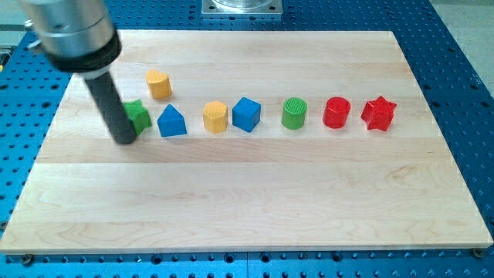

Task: Separate the yellow blocks green star and the triangle from each other

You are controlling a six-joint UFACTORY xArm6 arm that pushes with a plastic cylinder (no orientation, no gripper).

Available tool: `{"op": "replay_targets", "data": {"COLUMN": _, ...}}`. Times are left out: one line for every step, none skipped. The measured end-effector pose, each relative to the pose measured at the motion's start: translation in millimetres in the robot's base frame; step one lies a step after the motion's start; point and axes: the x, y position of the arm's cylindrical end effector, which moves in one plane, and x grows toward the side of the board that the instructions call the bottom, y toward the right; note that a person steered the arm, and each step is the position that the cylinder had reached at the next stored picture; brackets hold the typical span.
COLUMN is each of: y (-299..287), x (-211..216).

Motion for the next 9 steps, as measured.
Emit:
{"op": "replay_targets", "data": {"y": 21.2, "x": -52.6}}
{"op": "replay_targets", "data": {"y": -7.5, "x": -57.7}}
{"op": "replay_targets", "data": {"y": 55.5, "x": -78.6}}
{"op": "replay_targets", "data": {"y": 57.0, "x": -71.1}}
{"op": "replay_targets", "data": {"y": -31.1, "x": -81.9}}
{"op": "replay_targets", "data": {"y": 16.2, "x": -110.3}}
{"op": "replay_targets", "data": {"y": 90.4, "x": -88.9}}
{"op": "replay_targets", "data": {"y": 91.8, "x": -24.2}}
{"op": "replay_targets", "data": {"y": 101.2, "x": -7.6}}
